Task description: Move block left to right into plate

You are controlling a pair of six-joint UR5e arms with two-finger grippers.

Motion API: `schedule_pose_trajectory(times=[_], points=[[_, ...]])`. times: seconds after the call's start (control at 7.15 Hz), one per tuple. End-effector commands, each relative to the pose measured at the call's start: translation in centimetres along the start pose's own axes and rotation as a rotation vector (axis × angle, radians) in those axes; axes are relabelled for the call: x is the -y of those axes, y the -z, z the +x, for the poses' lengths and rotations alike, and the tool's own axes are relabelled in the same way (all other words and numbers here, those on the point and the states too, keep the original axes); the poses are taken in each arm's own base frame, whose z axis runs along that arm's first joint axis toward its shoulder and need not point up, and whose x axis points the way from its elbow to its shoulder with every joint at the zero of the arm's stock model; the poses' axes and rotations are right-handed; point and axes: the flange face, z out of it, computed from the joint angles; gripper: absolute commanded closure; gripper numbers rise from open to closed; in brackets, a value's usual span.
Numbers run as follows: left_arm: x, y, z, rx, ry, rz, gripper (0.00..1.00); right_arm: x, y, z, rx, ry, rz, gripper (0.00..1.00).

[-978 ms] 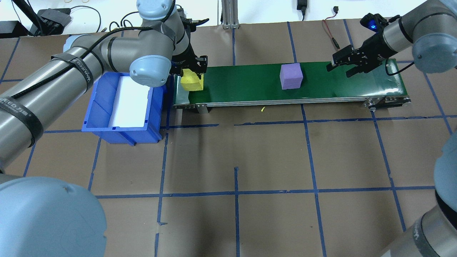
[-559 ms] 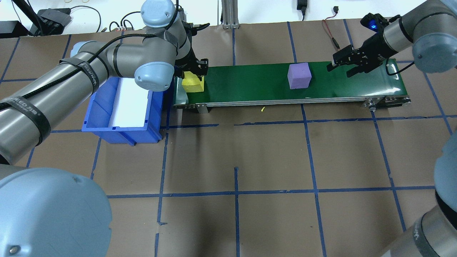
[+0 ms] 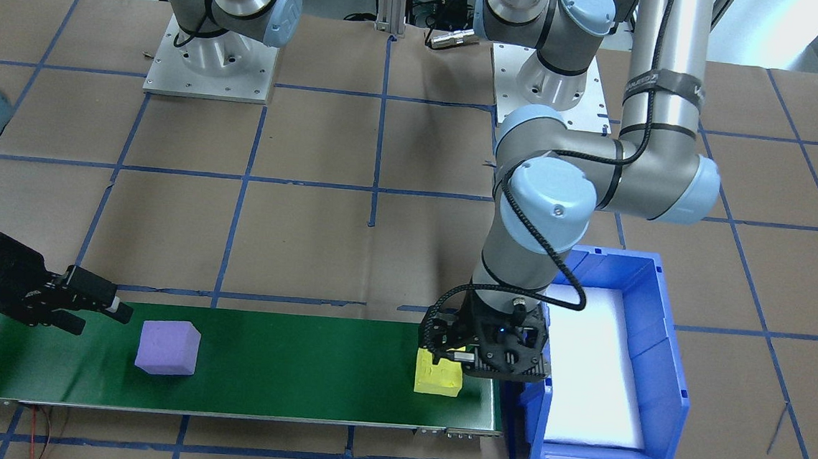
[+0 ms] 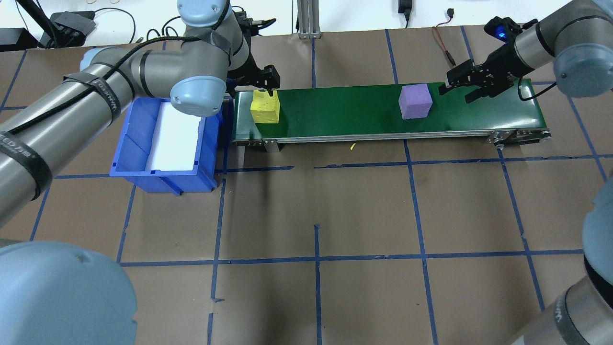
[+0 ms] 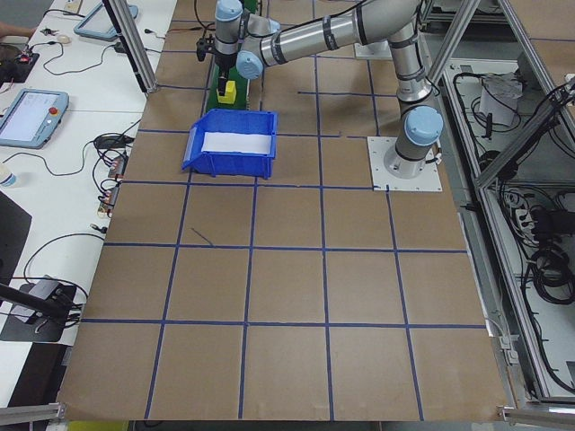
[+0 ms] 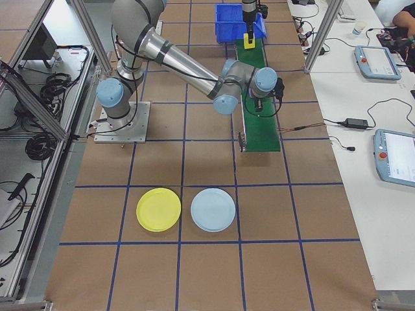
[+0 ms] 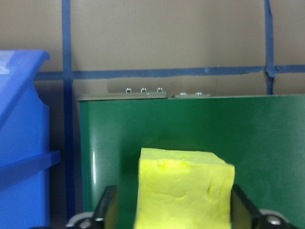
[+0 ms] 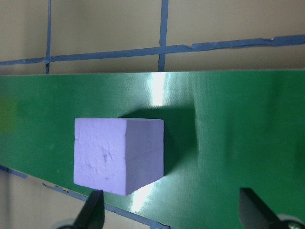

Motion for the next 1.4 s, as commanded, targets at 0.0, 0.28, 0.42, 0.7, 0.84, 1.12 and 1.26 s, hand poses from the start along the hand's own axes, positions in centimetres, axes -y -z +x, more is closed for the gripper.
schedule_pose_trajectory(times=[0.0, 0.28, 0.42, 0.7, 0.84, 1.12, 1.26], points=[[-3.1, 10.4, -4.9, 0.017, 0.067, -0.064, 0.00, 0.2, 0.1, 0.2, -0.005, 0.003, 0.005, 0.00], [-8.1, 17.3, -6.2, 0.030, 0.058, -0.135, 0.00, 1.2, 2.2, 0.9, -0.074, -0.018, 0.022, 0.00], [-10.8, 20.3, -6.2, 0.032, 0.058, -0.151, 0.00, 1.2, 2.5, 1.0, -0.084, -0.022, 0.023, 0.00], [-12.6, 23.5, -6.2, 0.029, 0.059, -0.177, 0.00, 0.9, 1.7, 1.1, -0.065, -0.118, 0.018, 0.00], [-12.5, 23.5, -6.5, 0.023, 0.049, -0.180, 0.00, 1.0, 0.9, 1.6, -0.060, -0.141, 0.006, 0.00], [-12.2, 24.0, -9.6, 0.089, -0.042, -0.203, 0.00, 1.2, 0.1, 2.3, -0.057, -0.148, -0.005, 0.00], [-12.6, 24.3, -9.3, 0.093, -0.040, -0.199, 0.00, 1.2, -0.1, 2.4, -0.056, -0.148, -0.007, 0.00]])
